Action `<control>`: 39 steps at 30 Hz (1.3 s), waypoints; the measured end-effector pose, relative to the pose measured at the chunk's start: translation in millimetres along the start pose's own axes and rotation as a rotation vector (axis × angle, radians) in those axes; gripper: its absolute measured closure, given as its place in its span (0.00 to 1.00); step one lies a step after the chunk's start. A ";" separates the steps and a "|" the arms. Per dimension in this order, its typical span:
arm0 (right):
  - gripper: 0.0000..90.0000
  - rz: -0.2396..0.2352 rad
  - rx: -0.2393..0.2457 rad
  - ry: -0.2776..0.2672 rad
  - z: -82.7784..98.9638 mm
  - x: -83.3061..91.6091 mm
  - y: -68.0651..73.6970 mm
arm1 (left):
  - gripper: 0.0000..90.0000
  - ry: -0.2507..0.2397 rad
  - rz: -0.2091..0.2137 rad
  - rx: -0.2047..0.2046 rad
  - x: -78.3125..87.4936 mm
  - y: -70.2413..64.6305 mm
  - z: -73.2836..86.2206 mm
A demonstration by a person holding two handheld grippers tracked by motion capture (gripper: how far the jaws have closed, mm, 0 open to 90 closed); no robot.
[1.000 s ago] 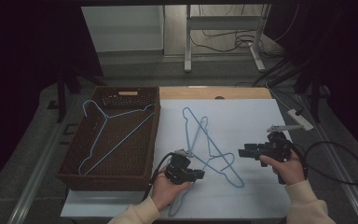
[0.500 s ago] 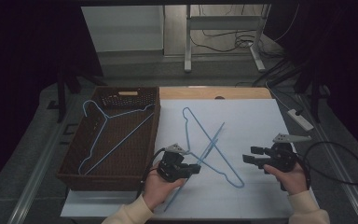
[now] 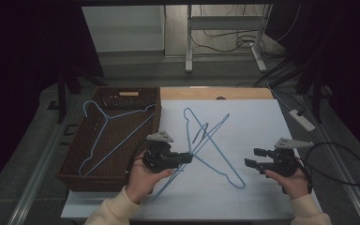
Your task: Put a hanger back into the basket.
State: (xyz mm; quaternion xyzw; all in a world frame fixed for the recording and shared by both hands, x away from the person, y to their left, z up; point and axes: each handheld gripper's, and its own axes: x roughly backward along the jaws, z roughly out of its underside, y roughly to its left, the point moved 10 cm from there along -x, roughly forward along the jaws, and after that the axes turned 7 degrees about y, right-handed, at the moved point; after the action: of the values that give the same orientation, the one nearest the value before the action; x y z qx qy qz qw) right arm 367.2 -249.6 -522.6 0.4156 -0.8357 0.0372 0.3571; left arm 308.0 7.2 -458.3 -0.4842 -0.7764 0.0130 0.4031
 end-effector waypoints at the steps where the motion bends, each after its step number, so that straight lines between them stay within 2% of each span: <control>1: 0.32 0.005 -0.001 0.005 1.4 -0.8 -1.0 | 0.97 -0.003 -0.005 -0.001 3.8 1.7 -1.5; 10: 0.32 0.014 -0.004 0.005 2.8 -1.3 -3.0 | 0.97 -0.045 -0.031 -0.018 51.5 20.9 -15.6; 12: 0.32 0.016 -0.005 0.005 3.0 -1.4 -3.2 | 0.97 -0.050 -0.029 -0.021 54.6 22.4 -15.9; 13: 0.32 0.018 -0.005 0.006 3.5 -1.7 -3.7 | 0.97 -0.060 -0.030 -0.015 63.2 28.4 -15.3; 18: 0.32 0.021 -0.010 0.008 4.2 -3.0 -4.5 | 0.97 -0.074 -0.054 -0.009 82.2 46.2 -10.3; 19: 0.32 0.022 -0.009 0.011 4.6 -3.4 -4.7 | 0.97 -0.074 -0.054 -0.009 82.2 46.2 -10.3; 22: 0.32 0.025 -0.007 0.015 5.4 -4.4 -5.1 | 0.97 -0.090 -0.067 0.014 96.8 61.1 -5.2; 23: 0.32 0.024 -0.008 0.015 5.6 -4.5 -5.2 | 0.97 -0.090 -0.067 0.014 96.8 61.1 -5.2; 25: 0.32 0.023 -0.011 0.014 5.8 -4.7 -5.7 | 0.97 -0.122 -0.069 0.038 109.5 72.0 -1.0; 30: 0.32 0.027 -0.014 0.017 6.4 -4.4 -6.5 | 0.97 -0.161 -0.092 0.059 131.8 87.8 6.0; 34: 0.32 0.027 -0.013 0.017 6.5 -5.3 -6.0 | 0.97 -0.176 -0.110 0.072 144.8 100.1 12.8; 39: 0.32 0.024 -0.017 0.022 7.5 -6.5 -6.1 | 0.97 -0.198 -0.136 0.111 158.2 120.0 21.4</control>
State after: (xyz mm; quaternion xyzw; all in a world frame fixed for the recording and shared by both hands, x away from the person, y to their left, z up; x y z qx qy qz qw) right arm 369.9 -251.9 -533.7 0.4021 -0.8369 0.0390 0.3694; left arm 350.7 199.4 -425.1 -0.4038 -0.8415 0.0762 0.3507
